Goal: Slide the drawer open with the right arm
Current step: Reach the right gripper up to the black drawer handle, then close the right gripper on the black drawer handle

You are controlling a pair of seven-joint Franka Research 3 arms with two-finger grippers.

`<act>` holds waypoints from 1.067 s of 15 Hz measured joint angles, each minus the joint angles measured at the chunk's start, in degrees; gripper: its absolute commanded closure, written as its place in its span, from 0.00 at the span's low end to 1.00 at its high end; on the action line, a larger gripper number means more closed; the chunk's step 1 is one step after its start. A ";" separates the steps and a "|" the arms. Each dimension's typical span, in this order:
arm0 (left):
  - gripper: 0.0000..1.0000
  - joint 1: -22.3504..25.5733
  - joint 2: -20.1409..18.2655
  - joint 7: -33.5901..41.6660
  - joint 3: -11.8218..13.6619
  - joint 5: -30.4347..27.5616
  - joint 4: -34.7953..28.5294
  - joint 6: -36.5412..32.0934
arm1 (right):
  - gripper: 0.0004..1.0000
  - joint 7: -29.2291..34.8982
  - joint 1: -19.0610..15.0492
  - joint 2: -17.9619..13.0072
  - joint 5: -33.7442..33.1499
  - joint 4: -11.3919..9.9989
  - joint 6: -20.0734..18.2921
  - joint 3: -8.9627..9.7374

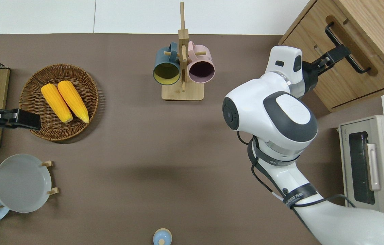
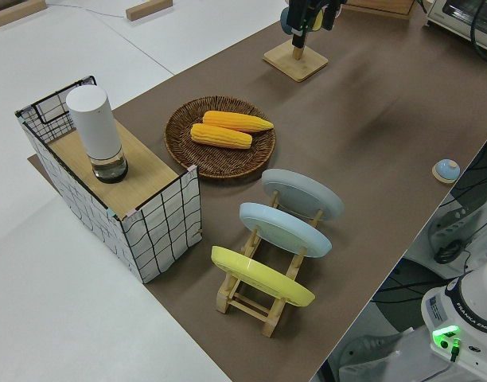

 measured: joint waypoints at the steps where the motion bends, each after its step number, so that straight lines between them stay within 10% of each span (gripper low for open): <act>1: 0.01 0.00 0.00 0.00 0.00 0.00 0.00 0.00 | 0.01 1.20 -0.02 0.78 -1.40 -0.23 0.02 -0.04; 11: 0.00 0.00 0.00 0.00 0.00 0.00 0.00 0.00 | 0.03 8.75 -3.97 6.53 -17.30 -0.53 2.34 -1.04; 16: 0.01 0.00 0.00 0.00 0.00 0.00 0.00 0.00 | 0.78 9.40 -5.02 6.96 -18.74 -0.53 3.88 -1.02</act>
